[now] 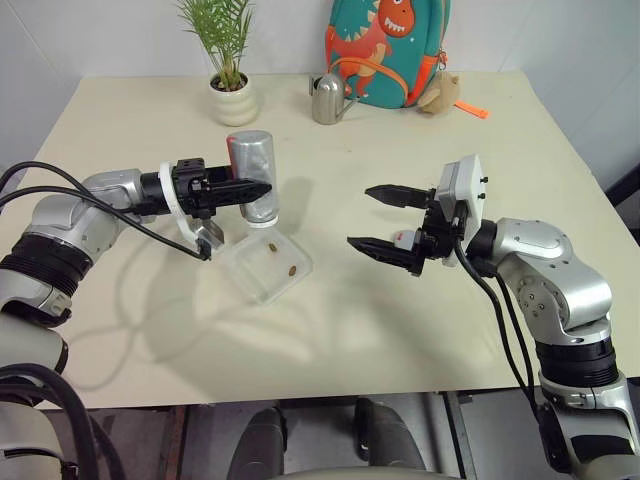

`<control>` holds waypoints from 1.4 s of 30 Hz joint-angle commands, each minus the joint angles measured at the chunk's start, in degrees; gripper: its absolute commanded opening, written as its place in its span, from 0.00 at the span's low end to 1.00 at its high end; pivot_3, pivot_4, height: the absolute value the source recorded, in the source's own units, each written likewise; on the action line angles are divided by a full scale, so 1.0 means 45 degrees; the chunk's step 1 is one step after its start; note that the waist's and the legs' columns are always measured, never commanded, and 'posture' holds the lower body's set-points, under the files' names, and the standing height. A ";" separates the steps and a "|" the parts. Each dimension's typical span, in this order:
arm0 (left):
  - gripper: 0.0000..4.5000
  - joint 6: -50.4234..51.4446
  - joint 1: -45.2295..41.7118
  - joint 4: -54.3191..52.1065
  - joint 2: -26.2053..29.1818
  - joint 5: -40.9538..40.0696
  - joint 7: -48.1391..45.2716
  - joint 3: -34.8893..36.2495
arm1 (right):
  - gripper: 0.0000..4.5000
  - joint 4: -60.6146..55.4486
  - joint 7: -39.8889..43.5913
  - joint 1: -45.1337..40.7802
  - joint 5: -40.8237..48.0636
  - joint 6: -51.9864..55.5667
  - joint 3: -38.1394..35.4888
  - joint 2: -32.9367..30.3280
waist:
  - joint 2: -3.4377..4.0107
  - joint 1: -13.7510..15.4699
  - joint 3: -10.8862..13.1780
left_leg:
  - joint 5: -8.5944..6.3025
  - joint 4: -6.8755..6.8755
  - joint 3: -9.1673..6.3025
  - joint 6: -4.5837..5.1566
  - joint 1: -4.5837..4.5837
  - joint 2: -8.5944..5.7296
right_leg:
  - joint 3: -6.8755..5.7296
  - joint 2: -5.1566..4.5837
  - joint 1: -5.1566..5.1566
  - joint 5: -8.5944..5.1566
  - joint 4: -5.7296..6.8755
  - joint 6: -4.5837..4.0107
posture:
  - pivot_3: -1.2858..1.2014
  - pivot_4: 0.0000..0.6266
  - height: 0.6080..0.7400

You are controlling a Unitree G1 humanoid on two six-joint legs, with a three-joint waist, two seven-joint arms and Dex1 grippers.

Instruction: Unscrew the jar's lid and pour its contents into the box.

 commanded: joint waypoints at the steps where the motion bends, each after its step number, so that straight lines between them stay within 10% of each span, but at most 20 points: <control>1: 0.45 -0.0768 -0.0481 0.0102 0.0209 -0.1366 -0.0389 0.0660 | 0.99 -0.0150 0.0068 -0.0189 0.0037 -0.0323 -0.0012 0.0087 | -0.0001 -0.0003 -0.0001 | 0.0000 -0.0001 0.0000 0.0000 0.0000 0.0000 | 0.0000 -0.0001 0.0000 0.0000 0.0000 0.0000 | 0.52 0.24 1.00; 6: 0.45 -0.4314 0.0343 -0.1041 0.0976 -0.5131 -0.2485 0.1691 | 0.99 -0.0152 0.0098 -0.0079 0.0032 -0.0321 -0.0003 0.0061 | -0.0001 -0.0057 -0.0001 | 0.0005 -0.0005 0.0008 -0.0010 0.0002 0.0001 | 0.0010 -0.0001 -0.0007 0.0000 0.0000 -0.0001 | 0.52 0.24 1.00; 14: 0.45 -0.6463 0.3457 -0.1528 0.0446 -1.7025 -1.3181 0.4380 | 0.99 0.0161 0.0681 -0.0165 0.0049 -0.0322 0.0081 -0.0101 | -0.0003 -0.0034 -0.0003 | 0.0005 0.0025 0.0034 -0.0010 0.0017 0.0002 | 0.0031 -0.0006 -0.0001 0.0001 0.0023 -0.0004 | 0.52 0.24 1.00; 19: 0.45 -0.1820 0.6127 -0.3670 -0.1030 -2.5744 -1.9191 0.6699 | 0.99 0.0607 0.1157 -0.0500 -0.0047 -0.0482 0.0270 -0.0211 | -0.0002 -0.0055 -0.0003 | 0.0003 0.0039 0.0041 -0.0005 0.0029 0.0004 | 0.0054 -0.0004 0.0003 0.0002 0.0051 -0.0006 | 0.52 0.24 1.00; 24: 0.45 0.4685 0.8204 -0.5479 -0.2509 -3.1362 -2.0494 1.0007 | 0.99 0.0829 0.1437 -0.0678 -0.0136 -0.0538 0.0393 -0.0220 | -0.0003 -0.0148 -0.0003 | 0.0000 0.0076 0.0038 0.0002 0.0046 0.0005 | 0.0072 0.0001 0.0007 0.0001 0.0100 -0.0007 | 0.52 0.24 1.00; 31: 0.45 0.6873 0.8369 -0.3625 -0.4119 -3.3603 -2.0850 1.3914 | 0.99 0.0858 0.1699 -0.0834 -0.0341 -0.0655 0.0477 -0.0237 | -0.0025 -0.0133 -0.0015 | 0.0009 0.0092 0.0030 0.0001 0.0082 0.0004 | 0.0072 0.0006 0.0035 0.0005 0.0132 -0.0020 | 0.52 0.24 1.00; 42: 0.45 0.1110 0.6870 0.2902 -0.3833 -2.9265 -2.0540 1.5225 | 0.99 0.1104 0.1714 -0.1012 -0.0870 -0.1229 0.0799 -0.0064 | -0.0065 -0.0036 -0.0040 | 0.0008 0.0071 0.0033 -0.0004 0.0078 0.0003 | 0.0067 0.0012 0.0038 0.0011 0.0082 -0.0025 | 0.52 0.24 1.00</control>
